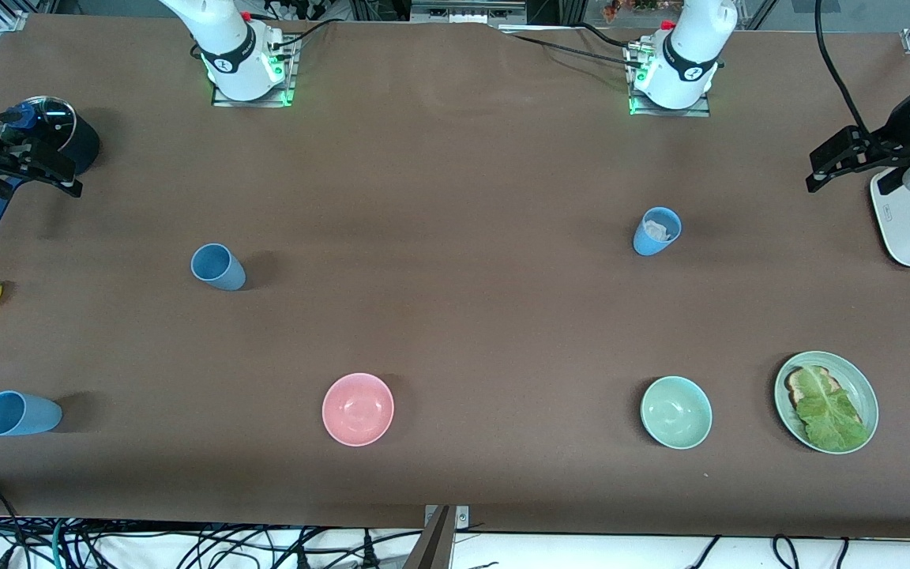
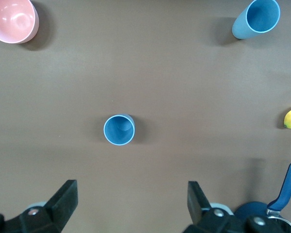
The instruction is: Stack blue cups with both arms
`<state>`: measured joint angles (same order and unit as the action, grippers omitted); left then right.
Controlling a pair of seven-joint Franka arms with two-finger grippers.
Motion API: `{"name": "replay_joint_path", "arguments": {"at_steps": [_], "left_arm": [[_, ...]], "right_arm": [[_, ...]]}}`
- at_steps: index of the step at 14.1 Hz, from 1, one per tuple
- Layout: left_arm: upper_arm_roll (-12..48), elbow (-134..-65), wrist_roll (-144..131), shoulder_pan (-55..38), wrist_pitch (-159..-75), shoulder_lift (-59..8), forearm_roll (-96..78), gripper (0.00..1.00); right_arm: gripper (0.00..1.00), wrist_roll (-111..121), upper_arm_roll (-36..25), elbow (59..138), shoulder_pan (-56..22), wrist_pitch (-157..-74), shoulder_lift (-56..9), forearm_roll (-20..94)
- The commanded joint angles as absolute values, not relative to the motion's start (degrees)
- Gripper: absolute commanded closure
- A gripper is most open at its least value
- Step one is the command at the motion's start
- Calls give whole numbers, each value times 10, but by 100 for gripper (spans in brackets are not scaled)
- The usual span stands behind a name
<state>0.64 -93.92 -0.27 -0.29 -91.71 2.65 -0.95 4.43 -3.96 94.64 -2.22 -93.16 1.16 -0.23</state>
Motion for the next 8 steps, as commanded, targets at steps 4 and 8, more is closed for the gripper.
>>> {"name": "replay_joint_path", "arguments": {"at_steps": [4, 8], "left_arm": [[8, -918, -10, -11, -961, -31, -1, 0], [8, -915, -10, -11, -1022, -69, 4, 0]], "right_arm": [[0, 39, -37, 947, -18, -933, 14, 2], [0, 38, -37, 947, -18, -932, 14, 3]]}}
